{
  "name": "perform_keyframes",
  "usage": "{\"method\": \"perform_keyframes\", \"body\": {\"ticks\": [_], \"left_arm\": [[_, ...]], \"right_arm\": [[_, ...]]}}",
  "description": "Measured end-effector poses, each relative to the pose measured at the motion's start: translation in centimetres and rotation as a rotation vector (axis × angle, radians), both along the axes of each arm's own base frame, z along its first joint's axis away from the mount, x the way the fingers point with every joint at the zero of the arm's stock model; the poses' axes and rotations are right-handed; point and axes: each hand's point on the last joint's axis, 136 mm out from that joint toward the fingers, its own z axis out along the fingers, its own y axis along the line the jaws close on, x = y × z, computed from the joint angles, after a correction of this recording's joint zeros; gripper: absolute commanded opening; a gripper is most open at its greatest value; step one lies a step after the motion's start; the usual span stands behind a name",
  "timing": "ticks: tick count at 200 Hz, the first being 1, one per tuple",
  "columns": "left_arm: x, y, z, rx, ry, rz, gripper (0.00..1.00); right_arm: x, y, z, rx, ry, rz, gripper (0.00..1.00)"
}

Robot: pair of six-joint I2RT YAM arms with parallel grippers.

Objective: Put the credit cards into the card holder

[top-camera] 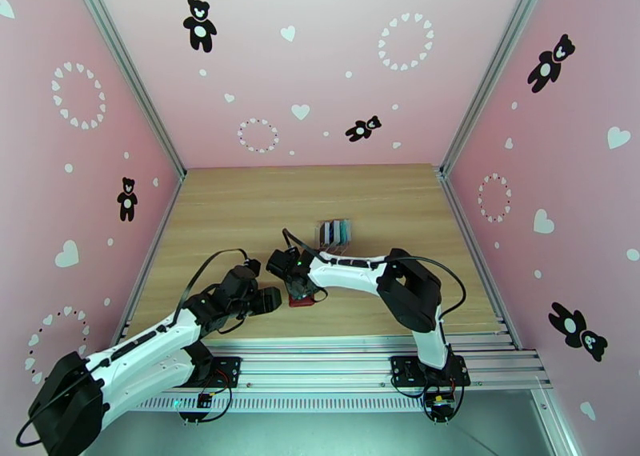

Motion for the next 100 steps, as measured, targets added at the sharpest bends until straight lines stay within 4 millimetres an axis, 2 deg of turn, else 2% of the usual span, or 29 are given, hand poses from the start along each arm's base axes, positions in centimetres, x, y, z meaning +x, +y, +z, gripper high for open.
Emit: {"method": "perform_keyframes", "body": {"ticks": [37,100], "left_arm": [[0.08,-0.07,-0.52,0.015,0.014,-0.005,0.7],[0.59,-0.48,-0.67,0.029,0.024,-0.012,0.69]], "right_arm": [[0.29,-0.2,-0.05,0.001,0.006,-0.007,0.19],[0.34,-0.21,0.07,0.003,0.007,-0.001,0.1]]}}
